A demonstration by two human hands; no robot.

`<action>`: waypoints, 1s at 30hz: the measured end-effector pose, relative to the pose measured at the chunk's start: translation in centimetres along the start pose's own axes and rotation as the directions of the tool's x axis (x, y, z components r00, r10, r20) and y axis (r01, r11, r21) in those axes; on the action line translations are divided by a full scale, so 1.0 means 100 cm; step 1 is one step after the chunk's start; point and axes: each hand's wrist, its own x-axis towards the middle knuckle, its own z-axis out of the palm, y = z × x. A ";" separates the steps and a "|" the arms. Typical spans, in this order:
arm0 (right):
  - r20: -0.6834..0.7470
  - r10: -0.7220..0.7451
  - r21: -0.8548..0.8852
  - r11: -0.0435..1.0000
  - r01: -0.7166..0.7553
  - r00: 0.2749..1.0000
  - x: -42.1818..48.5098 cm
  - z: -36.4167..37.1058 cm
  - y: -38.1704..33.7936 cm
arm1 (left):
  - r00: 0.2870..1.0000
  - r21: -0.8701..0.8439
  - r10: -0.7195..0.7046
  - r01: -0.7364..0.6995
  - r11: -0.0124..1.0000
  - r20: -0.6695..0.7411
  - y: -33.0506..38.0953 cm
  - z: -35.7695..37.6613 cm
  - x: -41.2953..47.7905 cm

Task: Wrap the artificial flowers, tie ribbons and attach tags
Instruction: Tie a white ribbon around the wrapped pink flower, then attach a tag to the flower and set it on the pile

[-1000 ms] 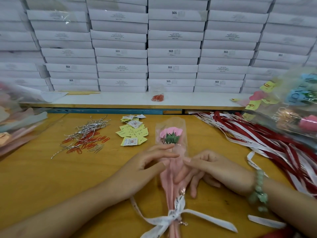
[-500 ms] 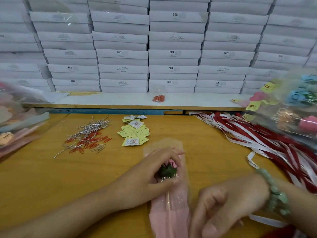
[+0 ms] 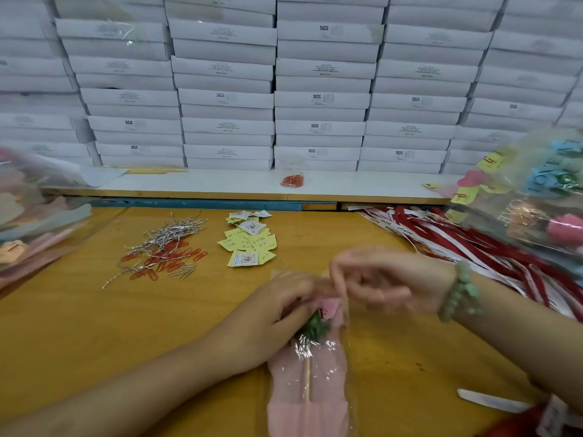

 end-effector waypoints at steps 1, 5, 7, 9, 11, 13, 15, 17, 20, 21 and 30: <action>-0.124 -0.039 -0.020 0.999 0.037 0.991 0.007 -0.007 -0.004 | 0.999 -0.006 -0.017 0.017 1.000 -0.034 -0.002 0.000 0.000; -0.563 -0.132 -0.231 0.973 -0.001 0.816 0.043 -0.021 -0.003 | 0.964 -0.097 -0.195 0.180 0.979 -0.180 -0.011 -0.004 0.003; -0.667 -0.138 -0.263 0.963 -0.058 0.732 0.062 -0.024 0.005 | 0.932 -0.173 -0.294 0.260 0.950 -0.213 -0.016 -0.007 0.005; -0.673 -0.169 -0.373 0.918 -0.134 0.720 0.078 -0.028 0.014 | 0.914 -0.170 -0.338 0.305 0.937 -0.222 -0.021 -0.010 0.005; -0.659 -0.242 -0.497 0.851 -0.171 0.712 0.090 -0.033 0.021 | 0.914 -0.143 -0.347 0.322 0.936 -0.211 -0.024 -0.013 0.006; -0.684 -0.297 -0.536 0.824 -0.183 0.666 0.098 -0.041 0.026 | 0.916 -0.141 -0.344 0.320 0.937 -0.205 -0.025 -0.014 0.006; -0.717 -0.313 -0.548 0.805 -0.226 0.623 0.105 -0.046 0.029 | 0.917 -0.136 -0.341 0.318 0.938 -0.205 -0.027 -0.013 0.007; -0.737 -0.326 -0.545 0.805 -0.235 0.592 0.111 -0.050 0.030 | 0.915 -0.135 -0.348 0.326 0.936 -0.205 -0.027 -0.012 0.007; -0.667 -0.396 -0.671 0.688 -0.277 0.631 0.119 -0.050 0.029 | 0.913 -0.120 -0.349 0.330 0.936 -0.213 -0.028 -0.012 0.007; -0.613 -0.411 -0.731 0.618 -0.289 0.675 0.121 -0.048 0.029 | 0.914 -0.104 -0.346 0.331 0.938 -0.213 -0.028 -0.012 0.007; -0.425 -0.355 -0.890 0.330 -0.314 0.833 0.124 -0.039 0.029 | 0.903 -0.103 -0.361 0.346 0.933 -0.236 -0.030 -0.012 0.008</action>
